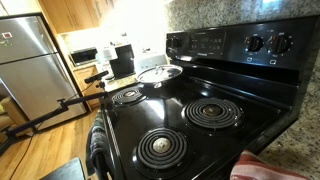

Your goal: Open door of the kitchen unit

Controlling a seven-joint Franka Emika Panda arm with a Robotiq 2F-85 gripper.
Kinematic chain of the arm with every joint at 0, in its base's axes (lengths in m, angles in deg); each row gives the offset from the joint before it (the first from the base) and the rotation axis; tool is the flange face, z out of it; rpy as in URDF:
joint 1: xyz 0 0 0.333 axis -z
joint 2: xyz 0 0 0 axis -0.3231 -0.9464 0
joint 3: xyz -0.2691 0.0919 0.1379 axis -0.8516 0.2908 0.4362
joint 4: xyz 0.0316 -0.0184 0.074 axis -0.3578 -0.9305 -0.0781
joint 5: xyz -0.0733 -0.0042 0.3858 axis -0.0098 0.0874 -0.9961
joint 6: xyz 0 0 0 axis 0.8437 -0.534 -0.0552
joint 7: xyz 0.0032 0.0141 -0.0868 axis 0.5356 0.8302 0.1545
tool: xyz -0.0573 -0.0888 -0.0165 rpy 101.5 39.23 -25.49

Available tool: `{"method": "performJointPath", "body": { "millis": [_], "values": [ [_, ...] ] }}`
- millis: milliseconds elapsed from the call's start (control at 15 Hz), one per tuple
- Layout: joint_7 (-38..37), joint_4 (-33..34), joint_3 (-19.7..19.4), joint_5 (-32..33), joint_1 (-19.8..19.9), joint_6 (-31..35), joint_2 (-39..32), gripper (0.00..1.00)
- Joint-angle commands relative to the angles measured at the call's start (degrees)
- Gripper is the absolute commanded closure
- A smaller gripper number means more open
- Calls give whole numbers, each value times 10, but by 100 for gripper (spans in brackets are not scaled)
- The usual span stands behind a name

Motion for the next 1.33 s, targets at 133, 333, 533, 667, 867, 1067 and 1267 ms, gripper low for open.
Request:
{"method": "performJointPath", "body": {
  "millis": [133,333,533,667,867,1067,1267],
  "values": [
    [-4,-35,-20,27,-38,38,-5,0],
    [-6,-41,-27,26,-46,41,-6,0],
    [-7,-36,-32,28,-37,35,-9,0],
    [-11,-32,-33,27,-27,32,-10,0],
    [-10,-28,-31,30,-16,30,-13,0],
    [-11,-24,-24,31,-6,25,-16,0],
    [-14,-17,-16,31,8,22,-17,0]
  ]
}}
